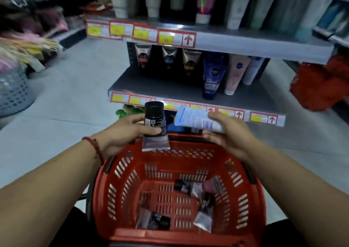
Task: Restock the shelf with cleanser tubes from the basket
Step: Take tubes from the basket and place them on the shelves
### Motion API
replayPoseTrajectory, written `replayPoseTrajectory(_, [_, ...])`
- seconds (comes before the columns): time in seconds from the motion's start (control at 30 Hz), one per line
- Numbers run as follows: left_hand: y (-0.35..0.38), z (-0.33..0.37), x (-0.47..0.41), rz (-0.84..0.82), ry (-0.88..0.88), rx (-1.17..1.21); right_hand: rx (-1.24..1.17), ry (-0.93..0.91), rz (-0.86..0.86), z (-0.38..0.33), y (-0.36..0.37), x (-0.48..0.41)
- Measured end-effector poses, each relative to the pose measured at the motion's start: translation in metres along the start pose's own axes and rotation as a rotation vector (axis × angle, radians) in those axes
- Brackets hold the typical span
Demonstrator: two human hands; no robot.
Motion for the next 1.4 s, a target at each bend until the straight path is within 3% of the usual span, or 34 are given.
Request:
replayPoseTrajectory(0.13, [-0.001, 0.008, 0.003, 0.019, 0.029, 0.107, -0.248, 0.147, -0.142, 0.012, 0.012, 0.005])
replayPoseTrajectory(0.33, [0.005, 0.017, -0.004, 0.014, 0.147, 0.356, -0.076, 0.174, -0.242, 0.011, 0.025, 0.006])
replayPoseTrajectory(0.47, [0.017, 0.021, -0.012, -0.060, 0.196, 0.538, 0.026, 0.076, -0.270, 0.000, 0.029, 0.005])
replayPoseTrajectory(0.6, [0.024, 0.024, -0.018, -0.081, 0.165, 0.624, -0.092, 0.049, -0.182, 0.003, 0.023, -0.004])
replayPoseTrajectory(0.7, [0.020, 0.019, -0.020, 0.044, 0.097, 0.427, -0.136, 0.012, -0.165, 0.004, 0.021, -0.008])
replayPoseTrajectory(0.83, [0.015, 0.021, -0.025, 0.137, 0.161, 0.145, -0.253, -0.032, -0.114, 0.006, 0.017, -0.009])
replayPoseTrajectory(0.93, [0.012, 0.026, -0.028, 0.178, 0.241, 0.062, -0.140, -0.071, -0.076, 0.004, 0.016, -0.009])
replayPoseTrajectory(1.1, [0.009, 0.024, -0.034, 0.199, 0.239, -0.369, 0.038, -0.121, -0.006, 0.003, 0.011, -0.009])
replayPoseTrajectory(1.4, [0.024, 0.000, -0.042, 0.100, 0.141, 0.221, 0.116, -0.158, 0.002, 0.007, 0.007, -0.011])
Point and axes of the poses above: each hand's wrist, its own x-axis away from the middle knuckle, its own y-axis out of the palm, z = x × y, the point moved 7 cm from there along -x, towards the middle knuckle, and after that the axes turned 11 degrees about -z, right-handed, at the moved point
